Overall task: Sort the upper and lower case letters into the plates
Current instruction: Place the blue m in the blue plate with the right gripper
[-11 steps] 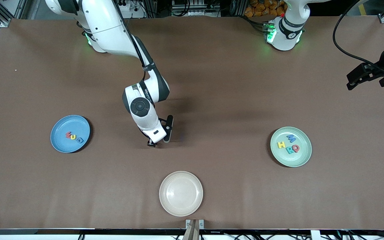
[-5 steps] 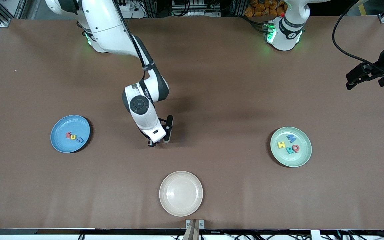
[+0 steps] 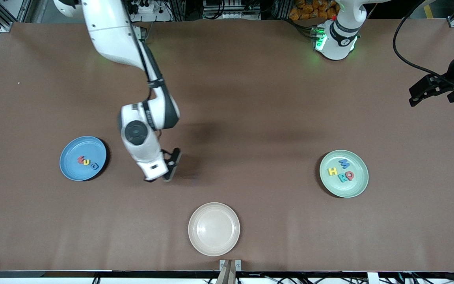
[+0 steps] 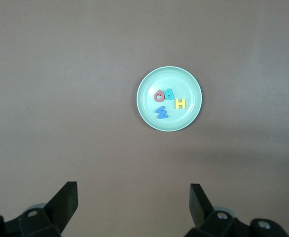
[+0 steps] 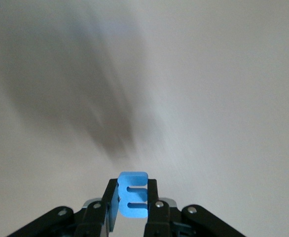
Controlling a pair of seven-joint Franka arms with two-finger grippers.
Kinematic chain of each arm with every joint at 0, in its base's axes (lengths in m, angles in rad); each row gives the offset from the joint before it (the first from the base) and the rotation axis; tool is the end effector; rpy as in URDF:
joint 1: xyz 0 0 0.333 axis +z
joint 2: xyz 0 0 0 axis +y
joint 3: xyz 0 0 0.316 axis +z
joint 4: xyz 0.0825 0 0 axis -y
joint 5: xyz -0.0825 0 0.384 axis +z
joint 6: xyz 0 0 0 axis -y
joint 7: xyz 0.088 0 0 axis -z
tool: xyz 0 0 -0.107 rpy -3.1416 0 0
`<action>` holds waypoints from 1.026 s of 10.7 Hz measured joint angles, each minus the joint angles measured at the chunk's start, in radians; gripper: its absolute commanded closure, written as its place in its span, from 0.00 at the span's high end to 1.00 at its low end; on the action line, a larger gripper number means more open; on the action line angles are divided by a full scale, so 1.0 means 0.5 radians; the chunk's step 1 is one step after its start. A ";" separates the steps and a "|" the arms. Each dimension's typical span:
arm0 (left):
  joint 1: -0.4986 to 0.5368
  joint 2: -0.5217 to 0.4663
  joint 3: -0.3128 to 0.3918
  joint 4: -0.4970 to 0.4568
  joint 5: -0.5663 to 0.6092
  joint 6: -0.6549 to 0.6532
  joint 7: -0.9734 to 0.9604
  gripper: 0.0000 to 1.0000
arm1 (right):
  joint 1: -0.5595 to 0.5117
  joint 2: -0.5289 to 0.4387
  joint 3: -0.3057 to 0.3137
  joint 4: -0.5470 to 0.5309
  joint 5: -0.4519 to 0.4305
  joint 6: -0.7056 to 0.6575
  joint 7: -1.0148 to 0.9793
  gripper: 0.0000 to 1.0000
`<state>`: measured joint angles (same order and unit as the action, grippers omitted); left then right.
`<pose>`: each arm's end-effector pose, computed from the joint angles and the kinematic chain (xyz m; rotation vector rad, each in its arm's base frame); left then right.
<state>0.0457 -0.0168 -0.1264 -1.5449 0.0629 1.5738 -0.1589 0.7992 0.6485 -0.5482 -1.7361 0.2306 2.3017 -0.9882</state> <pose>0.5488 -0.0383 0.6464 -3.0790 -0.1223 -0.0817 0.6355 0.2058 0.2512 2.4887 1.6667 -0.0471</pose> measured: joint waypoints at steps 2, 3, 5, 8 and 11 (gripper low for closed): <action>0.004 0.004 0.000 -0.004 0.000 0.009 0.000 1.00 | -0.028 -0.045 -0.288 -0.008 0.001 -0.288 0.016 0.00; 0.007 0.006 0.001 -0.004 0.000 0.010 0.000 1.00 | -0.063 -0.046 -0.393 -0.015 0.002 -0.406 0.018 0.00; 0.010 0.008 0.001 -0.004 0.000 0.011 0.000 1.00 | -0.184 -0.046 -0.476 -0.033 0.002 -0.563 0.021 0.06; 0.011 0.016 0.001 -0.006 -0.001 0.011 0.000 1.00 | -0.367 -0.042 -0.477 -0.061 0.002 -0.602 0.015 1.00; 0.011 0.018 0.000 -0.006 -0.001 0.012 0.000 1.00 | -0.387 -0.042 -0.472 -0.058 0.024 -0.610 0.017 1.00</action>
<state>0.0511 -0.0077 -0.1262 -1.5479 0.0622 1.5796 -0.1589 0.6059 0.6276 -0.7843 -1.7652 0.2428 1.9970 -0.9798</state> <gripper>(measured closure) 0.000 0.216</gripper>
